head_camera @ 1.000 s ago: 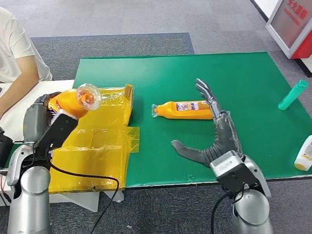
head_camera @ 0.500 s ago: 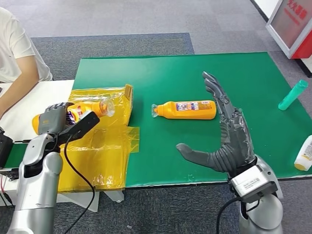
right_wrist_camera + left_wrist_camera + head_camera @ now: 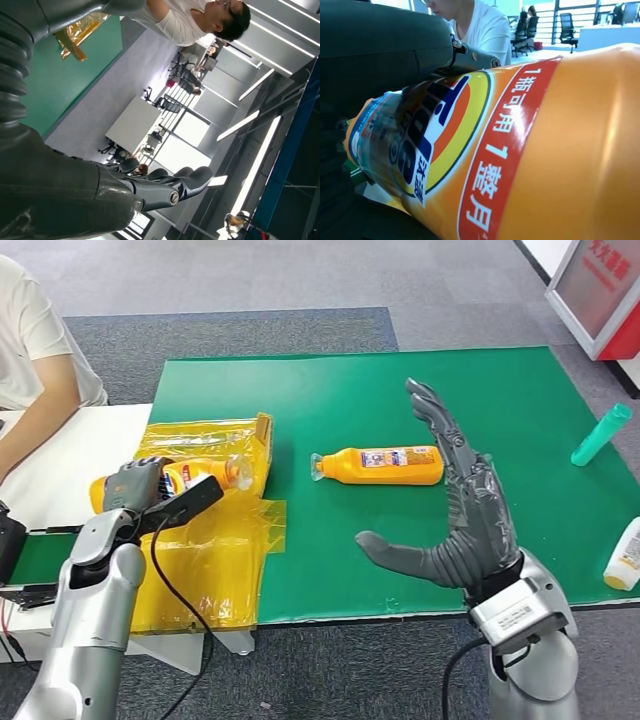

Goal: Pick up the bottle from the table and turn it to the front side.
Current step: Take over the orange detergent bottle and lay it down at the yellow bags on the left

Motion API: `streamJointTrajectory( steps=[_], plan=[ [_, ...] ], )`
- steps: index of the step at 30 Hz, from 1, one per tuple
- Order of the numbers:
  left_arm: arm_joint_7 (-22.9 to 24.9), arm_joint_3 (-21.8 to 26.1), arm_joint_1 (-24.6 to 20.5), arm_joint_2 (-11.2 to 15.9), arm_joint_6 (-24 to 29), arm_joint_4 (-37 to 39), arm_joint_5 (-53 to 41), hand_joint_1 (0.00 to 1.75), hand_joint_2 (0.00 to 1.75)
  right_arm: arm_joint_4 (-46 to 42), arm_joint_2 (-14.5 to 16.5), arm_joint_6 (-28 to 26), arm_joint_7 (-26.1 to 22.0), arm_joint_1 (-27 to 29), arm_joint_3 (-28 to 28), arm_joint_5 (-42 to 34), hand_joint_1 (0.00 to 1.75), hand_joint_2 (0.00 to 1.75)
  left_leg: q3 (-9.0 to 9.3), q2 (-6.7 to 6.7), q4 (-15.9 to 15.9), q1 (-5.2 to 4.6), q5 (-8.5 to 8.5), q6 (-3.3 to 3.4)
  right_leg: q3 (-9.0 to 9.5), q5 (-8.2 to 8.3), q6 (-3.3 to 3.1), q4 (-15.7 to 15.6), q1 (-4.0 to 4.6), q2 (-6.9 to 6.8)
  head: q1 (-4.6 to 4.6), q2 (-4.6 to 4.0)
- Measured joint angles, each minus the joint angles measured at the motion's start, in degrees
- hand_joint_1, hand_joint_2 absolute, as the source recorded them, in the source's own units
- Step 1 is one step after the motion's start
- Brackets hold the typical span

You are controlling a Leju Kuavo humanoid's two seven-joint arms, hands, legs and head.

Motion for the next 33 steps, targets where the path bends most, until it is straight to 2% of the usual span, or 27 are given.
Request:
streamJointTrajectory(
  steps=[8,17,23,28,30,32,33],
  plan=[
    [-0.2,-1.1,-0.6,-0.2,0.2,2.3,-1.2,1.75,1.75,0.3,0.0,0.0,-0.4,-0.4,0.3,0.0,0.00,1.75,-0.01,0.00,0.0,0.00,0.00,0.00,-0.02,0.00,0.00,0.0,0.00,0.00,0.01,0.00],
    [-1.2,-5.3,-1.9,-1.1,1.5,5.6,-3.1,1.75,1.75,0.3,-0.1,-0.3,-1.2,-0.2,0.9,0.5,0.00,1.75,-0.01,0.00,0.0,0.00,0.00,0.00,-0.02,0.01,0.00,0.0,0.00,0.00,0.00,0.00],
    [-3.6,-8.7,-2.2,-1.9,2.0,7.6,-3.0,1.75,1.75,0.2,-0.3,-0.5,-2.4,0.1,1.2,0.6,0.00,1.75,-0.01,0.00,0.0,0.00,0.00,0.00,-0.02,0.01,0.00,0.0,0.00,0.00,0.01,0.00],
    [-3.0,-11.6,-2.2,-2.0,2.4,10.1,-2.7,1.73,1.75,0.2,-0.4,-0.5,-2.9,0.0,1.8,0.6,0.00,1.75,-0.02,0.00,0.0,0.00,0.00,0.00,-0.01,0.01,0.00,0.0,0.00,0.00,0.01,0.00],
    [-2.9,-11.8,-2.2,-2.0,2.7,10.9,-2.3,1.22,1.75,0.2,-0.5,-0.6,-3.0,0.0,1.9,0.7,0.00,1.75,-0.02,0.00,0.0,0.00,0.00,0.00,-0.01,0.01,0.00,0.0,0.00,0.00,0.01,0.01],
    [-2.8,-11.9,-2.2,-1.9,2.9,11.6,-2.1,0.86,1.75,0.2,-0.5,-0.6,-3.1,0.0,1.9,0.7,0.00,1.75,-0.02,0.00,0.0,0.00,0.00,0.00,-0.01,0.01,0.00,0.0,0.00,0.00,0.01,0.01],
    [-2.7,-11.9,-2.2,-1.9,2.9,12.0,-2.0,1.10,1.75,0.2,-0.6,-0.7,-3.3,0.1,1.9,0.7,0.00,1.75,-0.02,0.00,0.0,0.00,0.00,0.00,-0.01,0.01,0.00,0.0,0.00,0.00,0.01,0.00]
  ],
)
